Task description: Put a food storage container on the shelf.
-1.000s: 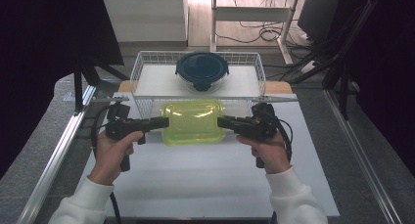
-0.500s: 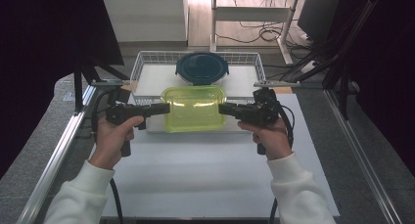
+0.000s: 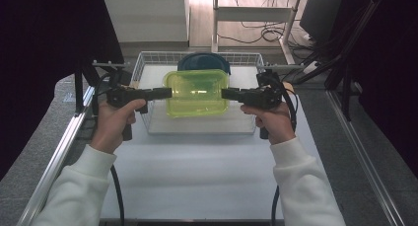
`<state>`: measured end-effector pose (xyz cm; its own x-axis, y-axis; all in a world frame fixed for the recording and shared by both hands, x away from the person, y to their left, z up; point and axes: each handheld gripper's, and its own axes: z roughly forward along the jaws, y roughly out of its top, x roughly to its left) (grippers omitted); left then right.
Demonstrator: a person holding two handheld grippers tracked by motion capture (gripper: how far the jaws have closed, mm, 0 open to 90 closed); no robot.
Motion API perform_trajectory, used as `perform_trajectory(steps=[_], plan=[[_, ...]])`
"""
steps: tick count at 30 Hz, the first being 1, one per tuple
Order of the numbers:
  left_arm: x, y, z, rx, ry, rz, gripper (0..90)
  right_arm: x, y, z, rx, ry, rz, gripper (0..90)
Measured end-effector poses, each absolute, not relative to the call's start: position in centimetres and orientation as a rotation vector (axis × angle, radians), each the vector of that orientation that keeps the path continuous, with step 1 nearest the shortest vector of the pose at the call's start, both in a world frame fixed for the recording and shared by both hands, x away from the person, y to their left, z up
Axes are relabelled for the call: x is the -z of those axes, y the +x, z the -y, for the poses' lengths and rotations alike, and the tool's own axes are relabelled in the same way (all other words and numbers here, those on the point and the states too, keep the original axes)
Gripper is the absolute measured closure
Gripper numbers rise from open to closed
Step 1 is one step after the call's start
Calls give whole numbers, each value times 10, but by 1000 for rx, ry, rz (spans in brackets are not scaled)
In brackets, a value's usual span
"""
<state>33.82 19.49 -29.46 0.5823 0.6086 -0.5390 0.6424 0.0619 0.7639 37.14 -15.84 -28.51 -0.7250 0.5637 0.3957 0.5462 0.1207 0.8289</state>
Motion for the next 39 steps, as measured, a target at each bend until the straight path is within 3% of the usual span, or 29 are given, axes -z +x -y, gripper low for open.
perform_trajectory(steps=[27,39], plan=[[248,409,-192,63,1611,-1060,778,236,430,161,-1705,1228,-2307,782],[265,437,-193,118,1574,-1121,779,246,459,160,-1670,1346,-2325,782]])
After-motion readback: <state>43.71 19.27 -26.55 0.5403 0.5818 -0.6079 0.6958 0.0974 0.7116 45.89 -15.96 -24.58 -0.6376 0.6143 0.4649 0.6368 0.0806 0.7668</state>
